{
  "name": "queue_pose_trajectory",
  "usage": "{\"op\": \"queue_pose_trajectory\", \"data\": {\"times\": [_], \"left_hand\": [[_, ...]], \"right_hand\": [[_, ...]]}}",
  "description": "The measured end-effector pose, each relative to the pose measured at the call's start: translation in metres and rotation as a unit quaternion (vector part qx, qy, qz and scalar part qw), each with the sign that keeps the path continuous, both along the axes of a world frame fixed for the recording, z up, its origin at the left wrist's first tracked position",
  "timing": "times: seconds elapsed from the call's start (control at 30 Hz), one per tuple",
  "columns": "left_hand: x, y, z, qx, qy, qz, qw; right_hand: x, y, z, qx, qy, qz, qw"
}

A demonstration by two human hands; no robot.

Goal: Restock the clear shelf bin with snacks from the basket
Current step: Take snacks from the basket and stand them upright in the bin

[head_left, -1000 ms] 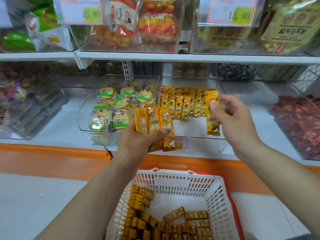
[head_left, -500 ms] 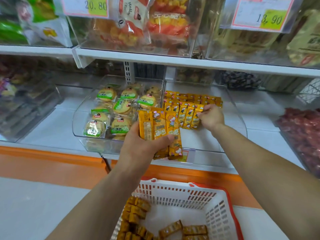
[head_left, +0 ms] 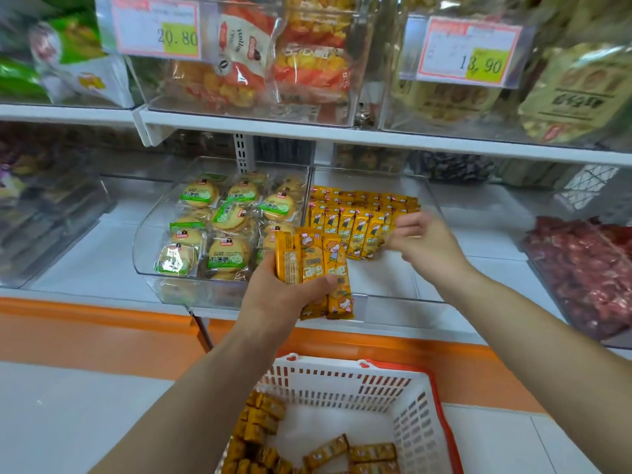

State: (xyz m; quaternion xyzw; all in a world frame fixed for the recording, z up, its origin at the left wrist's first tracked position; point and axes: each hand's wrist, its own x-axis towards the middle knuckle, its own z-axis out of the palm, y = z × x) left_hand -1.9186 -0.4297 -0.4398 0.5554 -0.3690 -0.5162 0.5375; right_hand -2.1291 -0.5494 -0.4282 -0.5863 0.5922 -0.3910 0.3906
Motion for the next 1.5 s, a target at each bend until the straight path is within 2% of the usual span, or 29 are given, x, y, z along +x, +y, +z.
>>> {"op": "queue_pose_trajectory", "data": {"times": [0.07,0.13,0.3,0.5,0.6,0.73,0.87,0.97,1.1,1.27,1.37,1.5], "left_hand": [[-0.005,0.002,0.001,0.004,0.004,-0.018,1.000],[-0.011,0.004,0.000,0.003,0.014,-0.042,0.999],[-0.029,0.014,-0.004,-0.006,0.011,-0.106,0.994],[-0.033,0.019,-0.003,-0.008,-0.001,-0.149,0.989],[-0.034,0.022,-0.005,0.001,-0.024,-0.176,0.984],[-0.034,0.021,-0.003,0.003,-0.040,-0.151,0.988],[-0.023,0.014,0.006,-0.013,-0.062,-0.109,0.992],[-0.014,0.009,0.008,-0.003,-0.056,-0.084,0.995],[-0.010,0.005,0.006,-0.017,-0.047,-0.029,0.998],[-0.005,-0.002,0.002,-0.026,-0.064,0.006,0.998],[-0.001,-0.005,-0.001,-0.021,-0.068,0.003,0.997],[0.002,-0.007,-0.007,-0.019,-0.073,-0.002,0.997]], "right_hand": [[-0.007,0.049,0.012,0.039,-0.075,0.085,0.993],[-0.013,0.086,0.017,0.075,-0.131,0.127,0.980],[-0.015,0.109,0.026,0.098,-0.178,0.165,0.965],[-0.025,0.108,0.022,0.094,-0.155,0.197,0.964],[-0.031,0.104,0.020,0.082,-0.112,0.189,0.972],[-0.041,0.096,0.021,0.035,-0.064,0.173,0.982],[-0.053,0.073,0.031,-0.027,-0.060,0.120,0.991],[-0.055,0.037,0.036,-0.089,0.078,0.101,0.988],[-0.042,-0.021,0.035,-0.129,0.273,0.093,0.949],[-0.028,-0.083,0.027,-0.135,0.502,0.091,0.849],[-0.026,-0.109,0.013,-0.094,0.526,0.113,0.838],[-0.023,-0.126,0.001,-0.085,0.507,0.142,0.846]]}}
